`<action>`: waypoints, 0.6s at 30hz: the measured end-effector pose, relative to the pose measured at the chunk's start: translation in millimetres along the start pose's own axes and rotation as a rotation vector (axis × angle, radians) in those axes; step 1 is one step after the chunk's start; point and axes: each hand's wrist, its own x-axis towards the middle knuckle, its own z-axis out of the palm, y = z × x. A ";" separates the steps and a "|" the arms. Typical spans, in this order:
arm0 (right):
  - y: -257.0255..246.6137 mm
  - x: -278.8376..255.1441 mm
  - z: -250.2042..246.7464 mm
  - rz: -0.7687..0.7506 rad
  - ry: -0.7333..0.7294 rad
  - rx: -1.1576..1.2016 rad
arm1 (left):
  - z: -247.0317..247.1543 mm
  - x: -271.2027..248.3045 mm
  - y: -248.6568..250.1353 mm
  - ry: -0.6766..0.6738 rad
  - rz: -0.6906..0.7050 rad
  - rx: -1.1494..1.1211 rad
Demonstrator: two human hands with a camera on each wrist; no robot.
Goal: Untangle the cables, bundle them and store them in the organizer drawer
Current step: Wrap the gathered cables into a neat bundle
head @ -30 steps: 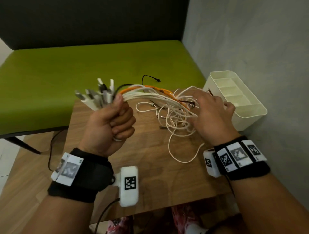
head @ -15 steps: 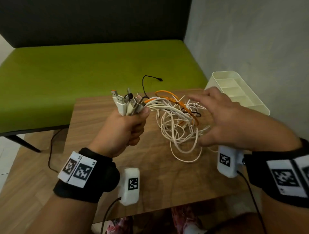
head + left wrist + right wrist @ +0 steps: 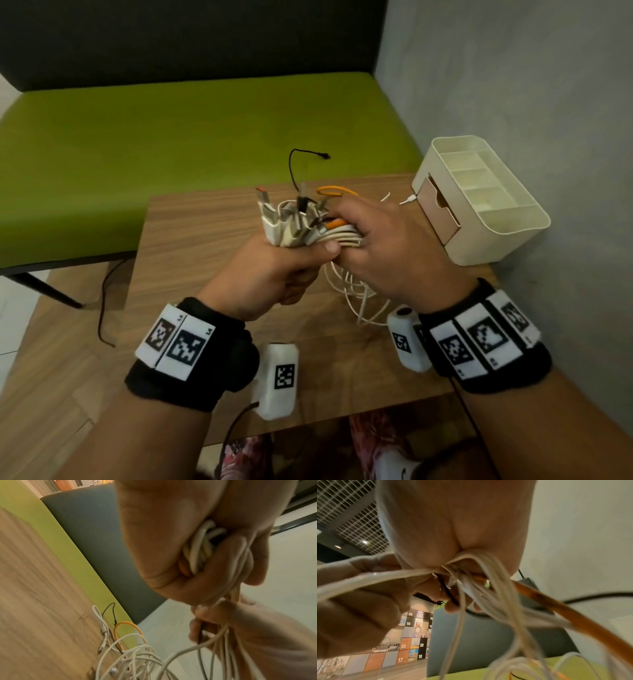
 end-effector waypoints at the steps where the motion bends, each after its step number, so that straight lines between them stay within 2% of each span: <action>1: 0.7 -0.4 0.5 0.025 0.027 -0.008 | -0.2 -1.0 1.4 -0.001 0.031 -0.011; 3: 1.3 -0.3 1.5 0.073 0.065 0.022 | -0.5 -2.6 3.2 0.001 0.084 -0.037; 7: 9.4 -0.3 -2.9 0.278 -0.054 0.219 | -10.5 -6.7 11.1 -0.029 0.180 -0.232; 9: 17.4 -3.4 -8.5 0.341 -0.075 0.225 | -18.0 -9.2 17.3 -0.031 0.211 -0.319; 11: 19.7 -5.6 -11.1 0.349 -0.071 0.196 | -22.4 -9.7 20.1 0.030 0.227 -0.378; 14: 10.5 -8.6 -7.6 0.336 -0.010 0.218 | -18.7 -5.4 16.6 0.152 0.240 -0.352; 18: -6.8 -9.7 1.9 0.268 0.075 0.270 | -0.9 1.4 2.2 0.172 0.179 -0.363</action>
